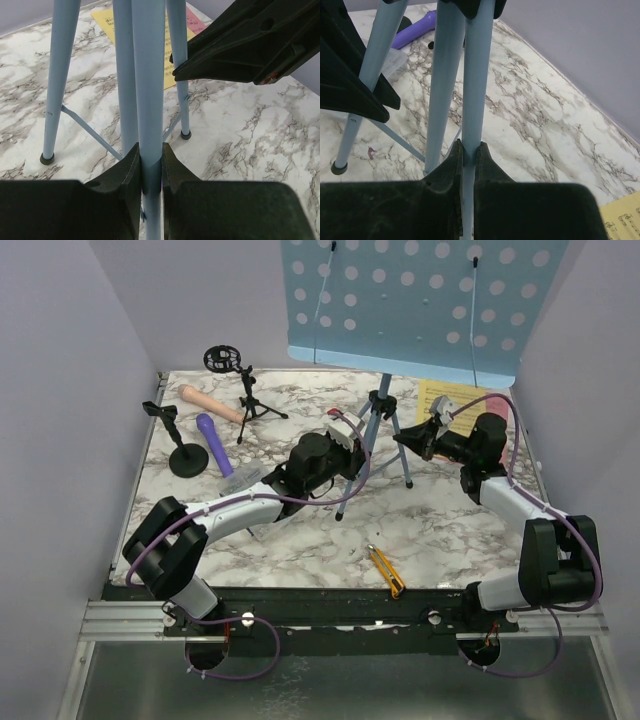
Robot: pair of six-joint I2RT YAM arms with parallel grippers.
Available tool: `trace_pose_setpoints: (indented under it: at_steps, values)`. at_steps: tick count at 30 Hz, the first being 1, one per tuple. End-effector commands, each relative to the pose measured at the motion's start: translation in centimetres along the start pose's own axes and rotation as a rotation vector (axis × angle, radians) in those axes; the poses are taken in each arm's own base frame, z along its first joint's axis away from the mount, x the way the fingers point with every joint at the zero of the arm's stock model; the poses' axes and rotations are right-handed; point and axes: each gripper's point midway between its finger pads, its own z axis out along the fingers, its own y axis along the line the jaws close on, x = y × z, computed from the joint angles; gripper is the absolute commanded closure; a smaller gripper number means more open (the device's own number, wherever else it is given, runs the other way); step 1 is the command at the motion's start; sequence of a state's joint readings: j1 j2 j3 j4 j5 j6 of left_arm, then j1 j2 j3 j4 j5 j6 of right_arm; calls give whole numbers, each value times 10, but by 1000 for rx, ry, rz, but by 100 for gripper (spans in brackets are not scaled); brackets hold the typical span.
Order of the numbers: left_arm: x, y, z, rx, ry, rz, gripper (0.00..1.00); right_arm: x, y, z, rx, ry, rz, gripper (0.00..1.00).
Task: Pack up the instrument practice props
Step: Close the music stand at the center of the board.
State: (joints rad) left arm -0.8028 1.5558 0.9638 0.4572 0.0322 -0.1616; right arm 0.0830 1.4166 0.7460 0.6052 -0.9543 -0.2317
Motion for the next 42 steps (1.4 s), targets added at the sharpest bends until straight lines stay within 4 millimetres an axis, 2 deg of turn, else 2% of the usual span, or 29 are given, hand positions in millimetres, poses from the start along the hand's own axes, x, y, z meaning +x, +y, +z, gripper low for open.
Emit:
trace_pose_setpoints:
  at_steps: [1,9,13,23,30,39,42]
  values:
    - [-59,-4,-6,6,-205,24,100,-29,15,2,-86,-84,-136,100]
    - [-52,2,-7,-24,-207,10,100,-33,22,2,-122,-109,-102,100]
    - [-61,1,-7,-21,-239,1,100,-39,30,1,-160,-138,-60,100]
    - [-86,-5,-8,-8,-328,23,100,-50,36,-2,-171,-176,-58,100]
    - [-89,-10,-5,5,-341,48,100,-38,39,1,-192,-164,-23,100]
    - [-90,-9,-4,0,-347,63,100,-8,35,6,-200,-92,16,100]
    - [-92,-9,-4,-1,-356,67,100,-7,36,7,-209,-96,34,100]
